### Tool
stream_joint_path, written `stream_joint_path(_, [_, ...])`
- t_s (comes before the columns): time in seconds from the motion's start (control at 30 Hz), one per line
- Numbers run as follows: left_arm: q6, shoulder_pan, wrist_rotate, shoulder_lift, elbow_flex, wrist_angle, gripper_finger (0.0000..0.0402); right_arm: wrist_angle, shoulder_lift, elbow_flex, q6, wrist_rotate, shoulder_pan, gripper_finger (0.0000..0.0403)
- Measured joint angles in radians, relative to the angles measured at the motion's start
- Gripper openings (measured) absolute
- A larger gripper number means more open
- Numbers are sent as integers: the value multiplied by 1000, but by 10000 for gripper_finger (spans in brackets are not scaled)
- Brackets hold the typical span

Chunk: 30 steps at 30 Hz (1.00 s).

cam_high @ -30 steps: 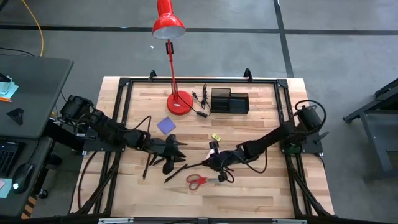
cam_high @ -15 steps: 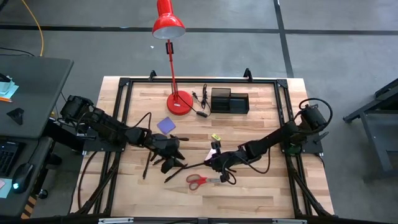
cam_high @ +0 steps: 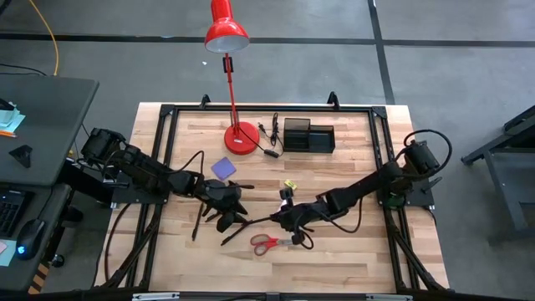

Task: Pick and place office supplies into organizer
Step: Put the black pen into the black desk organizer

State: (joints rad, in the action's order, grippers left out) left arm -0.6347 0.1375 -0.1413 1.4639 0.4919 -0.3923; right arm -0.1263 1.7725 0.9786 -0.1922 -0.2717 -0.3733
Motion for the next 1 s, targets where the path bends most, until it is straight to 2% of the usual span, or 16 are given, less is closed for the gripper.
stream_joint_path(0.17, [0,0,-16,0,0,-2,171,32,0,19,-8,-23,20,20])
stream_joint_path(0.8, [25,0,-23,0,0,1,162,-5,0,19,-44,19,48,20])
stream_joint_path(0.9, [27,0,-23,0,0,2,143,-5,0,18,-44,19,48,20])
stream_joint_path(1.0, [28,0,-22,0,0,7,105,-6,0,18,-44,19,48,20])
